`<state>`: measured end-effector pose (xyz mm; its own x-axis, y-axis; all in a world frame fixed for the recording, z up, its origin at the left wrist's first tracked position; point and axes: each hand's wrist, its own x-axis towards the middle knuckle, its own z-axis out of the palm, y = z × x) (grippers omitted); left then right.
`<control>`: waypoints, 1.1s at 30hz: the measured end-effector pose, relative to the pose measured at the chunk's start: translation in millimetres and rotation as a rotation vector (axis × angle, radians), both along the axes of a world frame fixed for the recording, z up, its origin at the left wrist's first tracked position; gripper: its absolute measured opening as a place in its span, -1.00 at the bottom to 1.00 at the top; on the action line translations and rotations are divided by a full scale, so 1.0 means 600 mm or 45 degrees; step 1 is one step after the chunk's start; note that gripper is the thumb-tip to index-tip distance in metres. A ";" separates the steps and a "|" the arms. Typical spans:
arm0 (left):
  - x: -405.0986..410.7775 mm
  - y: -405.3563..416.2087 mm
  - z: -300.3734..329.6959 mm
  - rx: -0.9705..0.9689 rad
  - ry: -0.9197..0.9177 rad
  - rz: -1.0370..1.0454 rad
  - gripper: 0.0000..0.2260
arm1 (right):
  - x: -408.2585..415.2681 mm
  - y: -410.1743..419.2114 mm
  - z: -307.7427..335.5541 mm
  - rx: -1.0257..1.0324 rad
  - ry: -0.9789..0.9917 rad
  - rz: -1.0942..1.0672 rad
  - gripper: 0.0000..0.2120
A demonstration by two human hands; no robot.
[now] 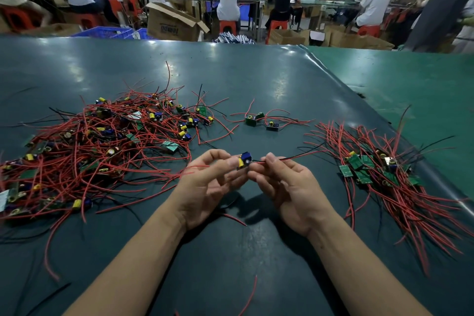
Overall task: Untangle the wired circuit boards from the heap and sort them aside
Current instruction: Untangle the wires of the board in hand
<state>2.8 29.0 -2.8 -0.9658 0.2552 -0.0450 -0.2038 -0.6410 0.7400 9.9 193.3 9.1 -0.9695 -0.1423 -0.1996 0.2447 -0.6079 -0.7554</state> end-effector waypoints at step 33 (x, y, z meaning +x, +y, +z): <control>-0.005 0.012 -0.025 -1.051 0.957 0.824 -0.81 | -0.003 -0.002 -0.036 1.170 0.891 -0.622 -0.79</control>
<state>-0.2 36.5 -18.1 -0.7595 -0.1094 0.6413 0.6075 0.2335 0.7592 8.4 192.3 -12.8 -0.8195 0.1803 0.5440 -0.4817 0.2975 -0.8243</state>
